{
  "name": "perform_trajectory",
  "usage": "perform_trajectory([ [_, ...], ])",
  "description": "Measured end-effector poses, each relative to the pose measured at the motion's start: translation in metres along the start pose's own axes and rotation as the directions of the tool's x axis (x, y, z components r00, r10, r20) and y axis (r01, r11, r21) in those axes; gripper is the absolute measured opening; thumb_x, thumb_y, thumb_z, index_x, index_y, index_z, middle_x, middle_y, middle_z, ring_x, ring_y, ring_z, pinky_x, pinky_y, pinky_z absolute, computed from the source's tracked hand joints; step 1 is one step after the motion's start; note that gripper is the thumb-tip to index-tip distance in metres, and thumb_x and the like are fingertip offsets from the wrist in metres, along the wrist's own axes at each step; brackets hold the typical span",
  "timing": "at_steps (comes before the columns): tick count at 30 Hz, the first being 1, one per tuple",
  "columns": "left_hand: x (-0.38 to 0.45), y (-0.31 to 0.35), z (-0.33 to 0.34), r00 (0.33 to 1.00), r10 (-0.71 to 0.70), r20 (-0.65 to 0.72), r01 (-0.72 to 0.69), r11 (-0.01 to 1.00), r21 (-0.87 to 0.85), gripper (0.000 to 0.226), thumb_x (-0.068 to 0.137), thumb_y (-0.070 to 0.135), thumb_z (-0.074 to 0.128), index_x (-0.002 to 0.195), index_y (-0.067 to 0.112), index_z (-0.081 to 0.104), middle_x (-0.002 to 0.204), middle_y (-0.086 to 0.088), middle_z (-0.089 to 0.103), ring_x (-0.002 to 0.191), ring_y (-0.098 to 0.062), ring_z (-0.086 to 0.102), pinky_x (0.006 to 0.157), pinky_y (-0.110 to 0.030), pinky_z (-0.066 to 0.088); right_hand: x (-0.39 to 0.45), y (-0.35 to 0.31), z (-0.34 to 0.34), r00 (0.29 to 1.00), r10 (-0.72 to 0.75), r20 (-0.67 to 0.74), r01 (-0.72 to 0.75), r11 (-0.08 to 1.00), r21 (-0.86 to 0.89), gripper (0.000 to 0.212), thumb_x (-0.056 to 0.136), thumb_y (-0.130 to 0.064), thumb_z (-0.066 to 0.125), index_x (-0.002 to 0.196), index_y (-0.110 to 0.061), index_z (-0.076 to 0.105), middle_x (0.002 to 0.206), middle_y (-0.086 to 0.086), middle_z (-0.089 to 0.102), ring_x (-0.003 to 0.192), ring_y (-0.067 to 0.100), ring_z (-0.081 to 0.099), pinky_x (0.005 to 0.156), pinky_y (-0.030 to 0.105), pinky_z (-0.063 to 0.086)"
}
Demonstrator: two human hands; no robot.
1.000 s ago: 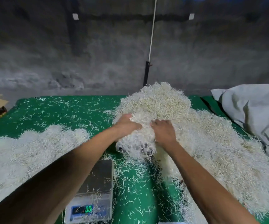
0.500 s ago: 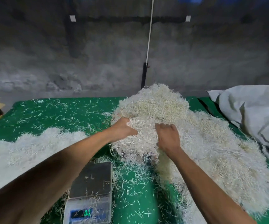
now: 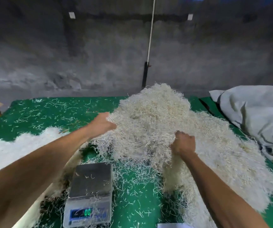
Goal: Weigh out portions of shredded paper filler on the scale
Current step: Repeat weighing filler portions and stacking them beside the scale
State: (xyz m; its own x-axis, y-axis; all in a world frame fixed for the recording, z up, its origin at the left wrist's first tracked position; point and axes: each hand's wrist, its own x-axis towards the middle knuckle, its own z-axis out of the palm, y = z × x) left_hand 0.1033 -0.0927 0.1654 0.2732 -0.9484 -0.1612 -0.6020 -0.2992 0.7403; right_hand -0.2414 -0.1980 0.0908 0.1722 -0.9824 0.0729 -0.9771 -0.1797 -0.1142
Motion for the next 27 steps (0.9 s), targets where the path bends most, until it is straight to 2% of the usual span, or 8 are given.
perform_trajectory([
  [3,0.004,0.022,0.029,0.996,0.073,0.046,-0.069,0.994,-0.08,0.092,0.085,0.023,0.075,0.157,0.007,0.019,0.132,-0.018,0.054,0.065,0.009,0.064,0.055,-0.015,0.053,-0.002,-0.052,-0.013,0.984,-0.157,0.088,0.162,0.986,-0.046,0.056,0.088,-0.034,0.066,0.138,-0.016,0.05,0.137,0.012,0.058,0.13,0.029,0.051,0.118,0.045,0.024],
  [8,0.012,0.055,0.003,0.993,0.038,-0.11,-0.063,0.971,-0.23,0.098,0.083,0.032,0.077,0.157,0.007,0.018,0.154,-0.023,0.038,0.136,-0.039,0.045,0.113,-0.053,0.041,-0.006,-0.093,-0.062,0.931,-0.204,0.302,0.253,0.958,-0.134,0.101,0.082,-0.055,0.075,0.159,-0.017,0.021,0.165,0.016,0.021,0.152,0.038,0.017,0.122,0.059,0.013],
  [12,0.014,0.096,-0.026,0.967,0.098,-0.233,-0.162,0.948,-0.273,0.095,0.084,0.033,0.076,0.156,0.005,0.021,0.15,-0.012,0.042,0.118,-0.015,0.044,0.098,-0.03,0.039,-0.013,-0.145,-0.091,0.9,-0.4,0.174,0.241,0.788,0.566,0.133,0.071,-0.06,0.086,0.162,-0.018,-0.001,0.16,0.016,0.036,0.138,0.037,0.045,0.111,0.042,0.042],
  [14,0.008,0.119,-0.046,0.947,0.144,-0.288,-0.222,0.94,-0.259,0.091,0.083,0.033,0.075,0.154,0.006,0.025,0.128,-0.001,0.054,0.097,-0.008,0.052,0.075,-0.02,0.045,-0.02,-0.168,-0.092,0.911,-0.327,0.25,0.016,0.634,0.773,0.129,0.075,-0.051,0.086,0.162,-0.011,0.0,0.155,0.018,0.042,0.132,0.035,0.051,0.105,0.035,0.045],
  [17,-0.007,0.135,-0.079,0.925,0.201,-0.322,-0.28,0.934,-0.221,0.087,0.079,0.03,0.076,0.15,0.004,0.033,0.099,0.009,0.056,0.073,0.004,0.056,0.048,-0.008,0.045,-0.025,-0.189,-0.08,0.926,-0.197,0.323,-0.216,0.424,0.879,0.07,0.087,-0.042,0.079,0.137,-0.002,0.051,0.102,0.004,0.063,0.081,0.015,0.062,0.073,0.026,0.052],
  [19,-0.022,0.125,-0.094,0.943,0.212,-0.255,-0.26,0.951,-0.171,0.087,0.078,0.034,0.077,0.151,0.008,0.037,0.109,0.003,0.063,0.081,0.002,0.062,0.061,-0.008,0.049,-0.029,-0.198,-0.084,0.931,-0.126,0.344,-0.311,0.225,0.923,0.025,0.098,-0.027,0.068,0.099,-0.004,0.058,0.086,0.005,0.061,0.068,0.015,0.057,0.062,0.027,0.05],
  [22,-0.046,0.085,-0.093,0.978,0.158,-0.134,-0.161,0.987,-0.013,0.098,0.083,0.041,0.077,0.159,0.02,0.02,0.162,-0.003,0.032,0.141,-0.021,0.041,0.104,-0.026,0.032,-0.037,-0.214,-0.106,0.923,-0.039,0.384,-0.385,-0.046,0.922,0.011,0.101,0.0,0.045,0.095,-0.004,0.053,0.088,0.01,0.06,0.071,0.018,0.06,0.072,0.035,0.061],
  [27,-0.09,0.023,-0.065,0.973,0.126,0.192,-0.063,0.951,-0.304,0.095,0.086,0.043,0.073,0.16,0.023,0.017,0.165,-0.006,0.024,0.151,-0.022,0.027,0.122,-0.034,0.02,-0.068,-0.254,-0.15,0.968,-0.07,0.24,-0.242,-0.015,0.97,0.042,0.074,0.006,0.037,0.104,-0.02,0.047,0.062,-0.011,0.052,0.058,0.004,0.037,0.047,0.021,0.044],
])
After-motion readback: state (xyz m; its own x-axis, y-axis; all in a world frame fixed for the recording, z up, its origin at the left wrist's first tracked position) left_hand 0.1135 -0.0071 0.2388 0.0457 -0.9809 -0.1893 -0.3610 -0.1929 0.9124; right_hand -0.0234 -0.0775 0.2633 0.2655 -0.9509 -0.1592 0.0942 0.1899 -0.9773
